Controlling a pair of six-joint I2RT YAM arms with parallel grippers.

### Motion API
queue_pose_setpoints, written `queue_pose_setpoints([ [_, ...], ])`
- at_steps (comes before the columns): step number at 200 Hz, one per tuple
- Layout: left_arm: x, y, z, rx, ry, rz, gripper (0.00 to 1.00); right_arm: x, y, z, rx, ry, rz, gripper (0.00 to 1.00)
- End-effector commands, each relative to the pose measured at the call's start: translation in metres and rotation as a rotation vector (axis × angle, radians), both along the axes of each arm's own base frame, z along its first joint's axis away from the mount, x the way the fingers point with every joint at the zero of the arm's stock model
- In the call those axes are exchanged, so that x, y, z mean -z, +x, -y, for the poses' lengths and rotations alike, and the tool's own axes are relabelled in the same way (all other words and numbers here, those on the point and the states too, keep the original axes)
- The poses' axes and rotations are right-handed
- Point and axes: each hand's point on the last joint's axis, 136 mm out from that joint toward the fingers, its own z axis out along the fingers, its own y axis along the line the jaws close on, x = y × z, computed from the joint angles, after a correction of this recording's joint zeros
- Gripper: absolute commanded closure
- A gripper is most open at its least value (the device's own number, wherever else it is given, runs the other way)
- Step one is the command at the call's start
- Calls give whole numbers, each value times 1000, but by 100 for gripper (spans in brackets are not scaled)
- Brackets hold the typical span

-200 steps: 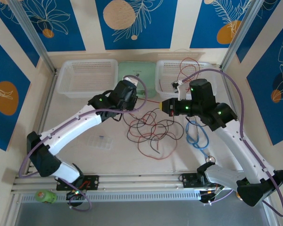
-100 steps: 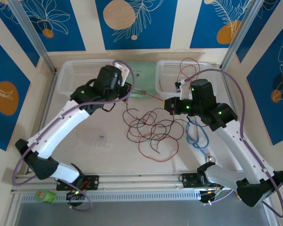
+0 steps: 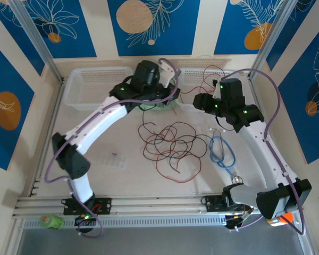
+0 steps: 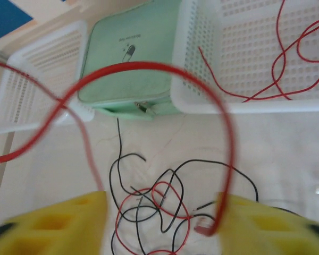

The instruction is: Untangle the cables

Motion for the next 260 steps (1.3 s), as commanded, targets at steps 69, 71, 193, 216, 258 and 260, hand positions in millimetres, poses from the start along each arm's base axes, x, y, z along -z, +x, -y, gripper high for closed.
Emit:
queue_pose_setpoints([
  [69,-20,91,84,-41,-332,164,100,-22,-90,36,76,18,65,4],
  [71,-21,93,85,-48,-336,166,100,-22,-92,37,75,22,65,4],
  [193,126,189,117,-287,-335,118,100,-21,-155,42,46,103,35,0],
  [216,137,178,122,-240,-320,58,53,-20,-150,40,49,105,36,0],
  [258,103,159,115,-184,-309,61,0,-13,-145,36,40,115,12,0],
  [260,100,158,115,-180,-309,63,0,-12,-145,36,41,115,10,0],
])
